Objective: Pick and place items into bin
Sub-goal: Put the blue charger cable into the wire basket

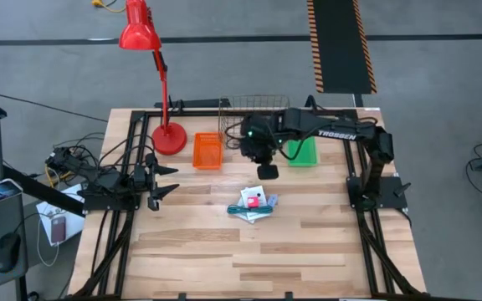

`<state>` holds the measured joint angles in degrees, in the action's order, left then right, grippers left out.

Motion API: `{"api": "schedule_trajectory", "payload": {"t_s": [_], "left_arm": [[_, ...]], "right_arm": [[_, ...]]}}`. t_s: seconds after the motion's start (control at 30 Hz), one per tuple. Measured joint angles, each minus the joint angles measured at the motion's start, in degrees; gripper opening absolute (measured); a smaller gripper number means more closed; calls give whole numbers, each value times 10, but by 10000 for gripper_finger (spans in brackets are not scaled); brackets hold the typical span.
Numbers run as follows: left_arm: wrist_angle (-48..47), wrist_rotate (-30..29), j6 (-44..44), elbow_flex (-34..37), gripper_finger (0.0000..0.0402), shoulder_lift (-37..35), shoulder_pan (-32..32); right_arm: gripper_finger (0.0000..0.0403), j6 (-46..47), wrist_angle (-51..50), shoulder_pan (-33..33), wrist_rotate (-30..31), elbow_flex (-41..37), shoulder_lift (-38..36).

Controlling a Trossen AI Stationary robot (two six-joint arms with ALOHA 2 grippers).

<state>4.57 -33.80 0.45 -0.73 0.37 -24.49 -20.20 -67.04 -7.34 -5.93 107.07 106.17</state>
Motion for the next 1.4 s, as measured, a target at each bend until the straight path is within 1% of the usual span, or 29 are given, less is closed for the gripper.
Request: {"api": "schedule_trajectory", "payload": {"t_s": [0.2, 0.33, 0.5, 0.57, 0.7, 0.83, 0.97, 1.2, 1.4], "left_arm": [[0, 0, 0, 0, 233, 0, 0], [0, 0, 0, 0, 233, 0, 0], [0, 0, 0, 0, 233, 0, 0], [0, 0, 0, 0, 233, 0, 0], [0, 0, 0, 0, 233, 0, 0], [0, 0, 0, 0, 233, 0, 0], [0, 0, 0, 0, 233, 0, 0], [0, 0, 0, 0, 233, 0, 0], [0, 0, 0, 0, 233, 0, 0]], "right_arm": [[8, 48, 2, 24, 0, 0, 0], [6, 53, -7, 40, 1, 0, 0], [6, 63, -86, 48, 11, 0, 0], [6, 85, -104, 47, 13, -9, 0], [6, 140, -105, 53, 13, -49, 1], [6, 167, -93, 80, 14, -96, 1], [6, 198, -54, 121, 14, -130, 1], [6, 271, 14, 192, 15, -131, 0], [6, 316, 58, 231, 15, -131, 0]]}}
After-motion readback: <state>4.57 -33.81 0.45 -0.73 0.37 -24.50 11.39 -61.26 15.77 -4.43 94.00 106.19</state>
